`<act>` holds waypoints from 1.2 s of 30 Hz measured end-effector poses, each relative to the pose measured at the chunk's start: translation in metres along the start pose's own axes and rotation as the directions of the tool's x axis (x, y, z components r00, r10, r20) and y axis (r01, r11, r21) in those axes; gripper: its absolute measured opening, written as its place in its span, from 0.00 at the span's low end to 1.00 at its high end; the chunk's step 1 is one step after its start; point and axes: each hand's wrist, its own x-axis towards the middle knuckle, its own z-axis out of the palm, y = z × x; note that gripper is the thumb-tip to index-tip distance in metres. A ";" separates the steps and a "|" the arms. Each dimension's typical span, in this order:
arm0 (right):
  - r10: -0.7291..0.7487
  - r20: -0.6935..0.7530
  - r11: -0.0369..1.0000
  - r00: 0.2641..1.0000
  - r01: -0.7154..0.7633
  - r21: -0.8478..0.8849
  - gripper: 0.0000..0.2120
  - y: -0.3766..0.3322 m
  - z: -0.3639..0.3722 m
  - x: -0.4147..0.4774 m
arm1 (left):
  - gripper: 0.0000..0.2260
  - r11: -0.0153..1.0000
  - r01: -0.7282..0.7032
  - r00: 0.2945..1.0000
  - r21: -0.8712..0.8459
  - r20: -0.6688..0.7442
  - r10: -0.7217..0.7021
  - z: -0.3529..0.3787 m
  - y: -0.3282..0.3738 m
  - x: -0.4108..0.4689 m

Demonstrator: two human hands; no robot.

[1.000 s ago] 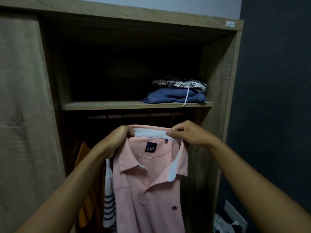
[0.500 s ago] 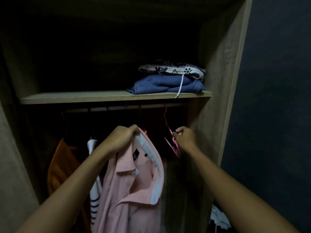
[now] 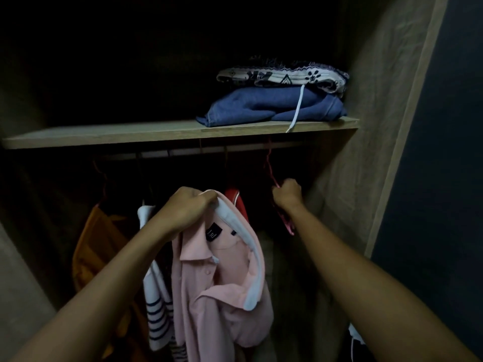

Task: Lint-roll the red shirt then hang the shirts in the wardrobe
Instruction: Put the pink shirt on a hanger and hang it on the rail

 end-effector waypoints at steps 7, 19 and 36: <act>-0.094 -0.066 0.981 0.993 0.104 0.162 0.04 0.006 -0.031 -0.058 | 0.13 0.998 -0.067 0.998 0.009 -0.009 0.067 0.001 0.002 -0.013; -0.095 -0.182 0.910 0.979 0.159 0.383 0.04 0.051 -0.096 -0.266 | 0.17 0.994 -0.113 0.993 0.006 -0.036 0.113 0.018 0.017 -0.055; -0.177 -0.399 0.454 0.900 0.434 0.778 0.17 -0.063 -0.177 -0.308 | 0.20 0.962 -0.230 0.970 -0.148 0.050 0.240 -0.013 0.088 -0.102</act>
